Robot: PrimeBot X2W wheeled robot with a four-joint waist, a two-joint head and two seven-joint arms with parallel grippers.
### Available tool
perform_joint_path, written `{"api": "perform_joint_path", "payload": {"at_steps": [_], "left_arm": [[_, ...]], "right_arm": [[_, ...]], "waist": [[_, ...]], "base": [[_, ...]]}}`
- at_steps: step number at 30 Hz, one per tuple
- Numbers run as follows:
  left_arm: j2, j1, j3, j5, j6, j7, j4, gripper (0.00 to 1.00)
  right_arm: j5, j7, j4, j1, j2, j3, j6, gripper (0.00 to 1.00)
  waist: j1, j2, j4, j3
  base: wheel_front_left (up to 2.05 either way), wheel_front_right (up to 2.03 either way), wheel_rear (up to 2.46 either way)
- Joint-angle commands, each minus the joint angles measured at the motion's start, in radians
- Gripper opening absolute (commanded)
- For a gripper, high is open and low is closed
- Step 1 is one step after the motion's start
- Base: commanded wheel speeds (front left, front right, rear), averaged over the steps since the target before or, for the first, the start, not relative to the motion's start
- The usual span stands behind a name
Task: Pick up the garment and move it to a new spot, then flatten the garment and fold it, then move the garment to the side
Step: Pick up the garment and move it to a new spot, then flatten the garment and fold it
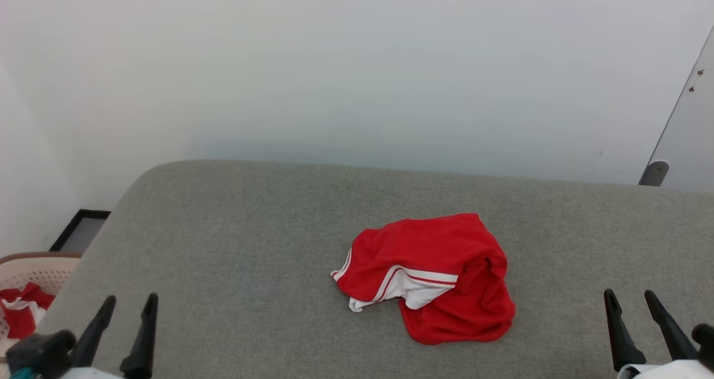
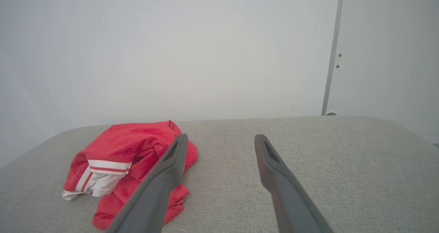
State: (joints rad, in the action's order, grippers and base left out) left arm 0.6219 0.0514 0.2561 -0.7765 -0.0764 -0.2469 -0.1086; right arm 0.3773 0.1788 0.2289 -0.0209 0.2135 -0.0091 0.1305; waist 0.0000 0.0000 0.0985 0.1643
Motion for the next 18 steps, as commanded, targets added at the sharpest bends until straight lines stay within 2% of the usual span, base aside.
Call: {"api": "perform_joint_path", "payload": {"at_steps": [1,9,18], "left_arm": [[0.004,0.024,-0.017,-0.008,0.014,-0.008,0.000,1.00],[-0.003,0.076,-0.061,-0.017,0.032,-0.016,-0.002,1.00],[-0.012,0.076,-0.063,-0.020,0.049,-0.016,0.004,1.00]], "right_arm": [[-0.005,0.012,0.004,-0.019,-0.004,-0.010,0.000,1.00],[-0.018,0.030,0.002,-0.045,-0.013,-0.032,0.000,1.00],[-0.026,0.027,-0.005,-0.041,-0.019,-0.027,0.000,1.00]], "waist": [[0.0000,0.0000,0.007,0.003],[0.0000,0.0000,0.023,0.004],[0.0000,0.0000,0.026,-0.006]], "base": [[0.00,0.00,0.00],[0.00,0.00,0.00],[0.00,0.00,0.00]]}}
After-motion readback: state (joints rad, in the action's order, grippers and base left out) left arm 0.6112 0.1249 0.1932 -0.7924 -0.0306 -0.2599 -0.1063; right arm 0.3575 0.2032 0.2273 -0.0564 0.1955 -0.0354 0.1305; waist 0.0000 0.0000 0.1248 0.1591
